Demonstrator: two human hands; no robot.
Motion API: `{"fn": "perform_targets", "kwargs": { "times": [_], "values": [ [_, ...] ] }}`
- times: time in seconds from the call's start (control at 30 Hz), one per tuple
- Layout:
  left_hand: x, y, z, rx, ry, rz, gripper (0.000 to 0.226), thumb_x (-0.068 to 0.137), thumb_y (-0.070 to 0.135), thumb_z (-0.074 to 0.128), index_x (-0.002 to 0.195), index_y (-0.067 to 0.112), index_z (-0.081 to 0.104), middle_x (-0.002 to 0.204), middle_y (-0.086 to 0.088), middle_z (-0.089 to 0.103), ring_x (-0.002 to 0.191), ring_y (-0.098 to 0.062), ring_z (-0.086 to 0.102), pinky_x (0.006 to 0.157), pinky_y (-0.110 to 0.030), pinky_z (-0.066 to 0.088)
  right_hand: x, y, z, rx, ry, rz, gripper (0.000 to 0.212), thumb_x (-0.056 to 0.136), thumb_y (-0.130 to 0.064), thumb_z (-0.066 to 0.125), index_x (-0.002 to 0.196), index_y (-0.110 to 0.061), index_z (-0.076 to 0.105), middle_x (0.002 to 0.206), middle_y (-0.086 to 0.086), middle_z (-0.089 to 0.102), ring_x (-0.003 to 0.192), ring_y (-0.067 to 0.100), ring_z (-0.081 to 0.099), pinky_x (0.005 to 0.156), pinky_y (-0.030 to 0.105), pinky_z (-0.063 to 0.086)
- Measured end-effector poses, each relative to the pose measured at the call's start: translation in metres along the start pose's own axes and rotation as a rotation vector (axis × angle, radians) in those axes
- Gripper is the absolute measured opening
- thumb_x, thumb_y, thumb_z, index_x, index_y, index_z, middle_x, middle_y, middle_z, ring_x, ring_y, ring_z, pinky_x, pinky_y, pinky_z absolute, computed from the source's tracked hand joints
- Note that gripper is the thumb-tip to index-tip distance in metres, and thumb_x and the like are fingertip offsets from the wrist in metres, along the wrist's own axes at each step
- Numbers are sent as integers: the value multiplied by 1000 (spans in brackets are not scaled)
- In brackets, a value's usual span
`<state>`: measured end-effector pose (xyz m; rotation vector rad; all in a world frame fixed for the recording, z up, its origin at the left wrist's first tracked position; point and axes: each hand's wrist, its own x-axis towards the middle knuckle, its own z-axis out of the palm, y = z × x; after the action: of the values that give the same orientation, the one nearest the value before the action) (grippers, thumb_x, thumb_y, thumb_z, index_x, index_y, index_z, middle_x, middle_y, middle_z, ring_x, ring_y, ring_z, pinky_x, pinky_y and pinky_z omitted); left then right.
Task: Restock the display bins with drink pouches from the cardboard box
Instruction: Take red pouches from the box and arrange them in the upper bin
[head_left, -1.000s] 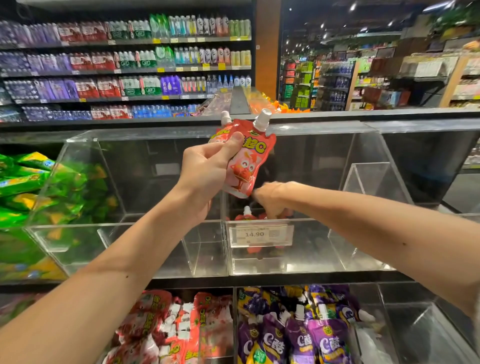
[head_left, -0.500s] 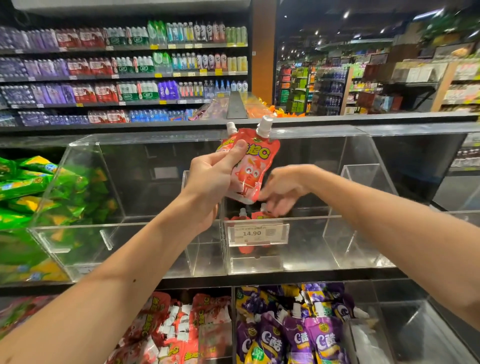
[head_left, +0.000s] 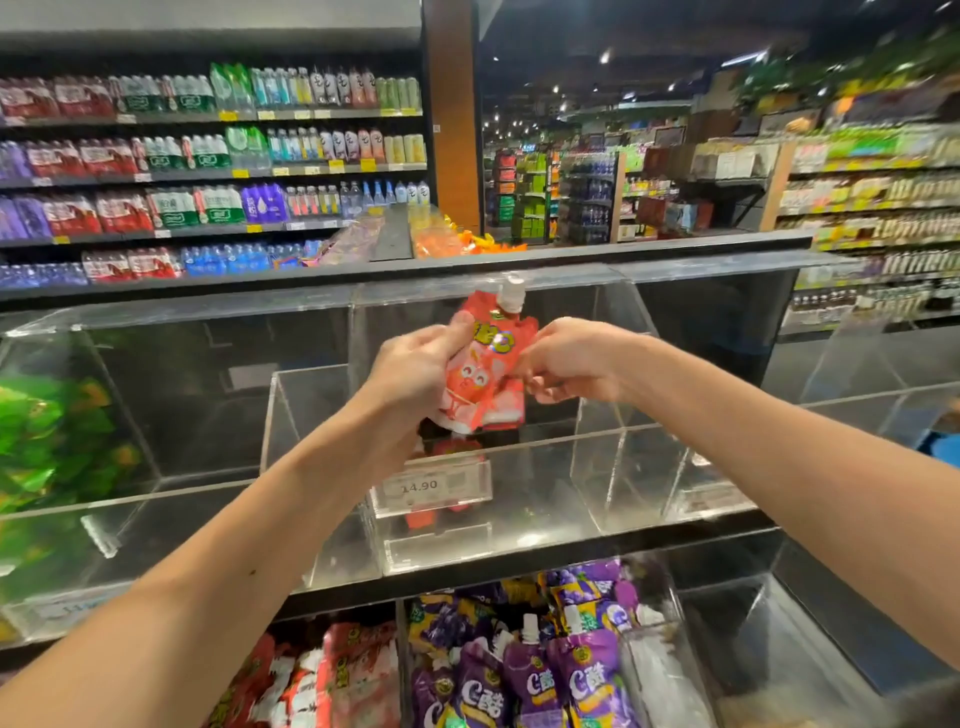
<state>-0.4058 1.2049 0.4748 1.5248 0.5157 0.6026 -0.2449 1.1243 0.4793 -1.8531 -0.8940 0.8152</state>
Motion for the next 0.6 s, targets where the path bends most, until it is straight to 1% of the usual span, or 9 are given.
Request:
{"fn": "perform_targets", "kwargs": {
  "times": [0.03, 0.1, 0.2, 0.3, 0.4, 0.43, 0.5, 0.53, 0.6],
  "values": [
    [5, 0, -3, 36, 71, 38, 31, 99, 42, 55, 104, 16, 71, 87, -1, 78, 64, -10, 70, 48, -19, 49, 3, 2, -1, -168, 39, -4, 9, 89, -6, 71, 84, 1, 70, 70, 11, 59, 55, 13, 48, 52, 23, 43],
    [13, 3, -8, 67, 149, 86, 28, 99, 41, 55, 97, 18, 71, 76, 6, 76, 59, -4, 69, 47, -17, 48, 16, 7, 7, -470, 40, 46, 12, 87, -5, 72, 80, 3, 66, 64, 12, 57, 50, 16, 51, 52, 26, 49],
    [20, 4, -10, 126, 148, 100, 28, 99, 41, 56, 92, 18, 71, 80, 4, 76, 62, -7, 71, 54, -22, 52, 49, 14, 30, -696, -98, 238, 15, 96, -1, 56, 82, -4, 52, 75, 14, 59, 60, 20, 57, 63, 32, 56],
    [26, -3, -12, 165, 106, 87, 30, 98, 41, 58, 88, 16, 72, 83, -1, 77, 70, -13, 73, 61, -24, 57, 75, 28, 34, -655, -80, 280, 11, 95, 2, 52, 87, 0, 59, 82, 15, 62, 69, 23, 58, 69, 32, 52],
    [27, -9, -17, 211, 85, 63, 33, 97, 42, 61, 90, 12, 73, 85, -7, 77, 72, -22, 75, 66, -30, 61, 97, 40, 36, -676, -185, 488, 10, 98, 1, 51, 105, 2, 58, 103, 18, 62, 105, 29, 62, 102, 38, 47],
    [29, -9, -19, 228, 77, 64, 35, 96, 42, 61, 91, 10, 73, 85, -10, 77, 74, -26, 75, 69, -34, 62, 103, 43, 38, -723, -223, 561, 10, 99, 1, 50, 105, 3, 59, 102, 17, 65, 105, 28, 62, 104, 36, 48],
    [31, -10, -23, 236, 68, 74, 37, 97, 41, 60, 91, 7, 74, 83, -12, 77, 72, -27, 75, 67, -33, 62, 113, 45, 39, -688, -257, 606, 16, 100, 5, 47, 89, 5, 58, 72, 16, 70, 76, 24, 67, 77, 30, 59],
    [31, -9, -24, 231, 70, 76, 37, 97, 40, 60, 90, 7, 73, 82, -12, 77, 69, -25, 75, 64, -29, 61, 115, 44, 38, -659, -275, 601, 21, 100, 8, 45, 83, 6, 57, 60, 15, 68, 63, 24, 67, 66, 31, 58],
    [33, -8, -27, 234, 81, 85, 37, 98, 39, 60, 89, 5, 73, 80, -11, 77, 68, -21, 74, 67, -28, 61, 115, 45, 33, -608, -302, 596, 26, 100, 12, 41, 80, 7, 57, 55, 15, 66, 62, 25, 66, 69, 33, 56]
  ]
}}
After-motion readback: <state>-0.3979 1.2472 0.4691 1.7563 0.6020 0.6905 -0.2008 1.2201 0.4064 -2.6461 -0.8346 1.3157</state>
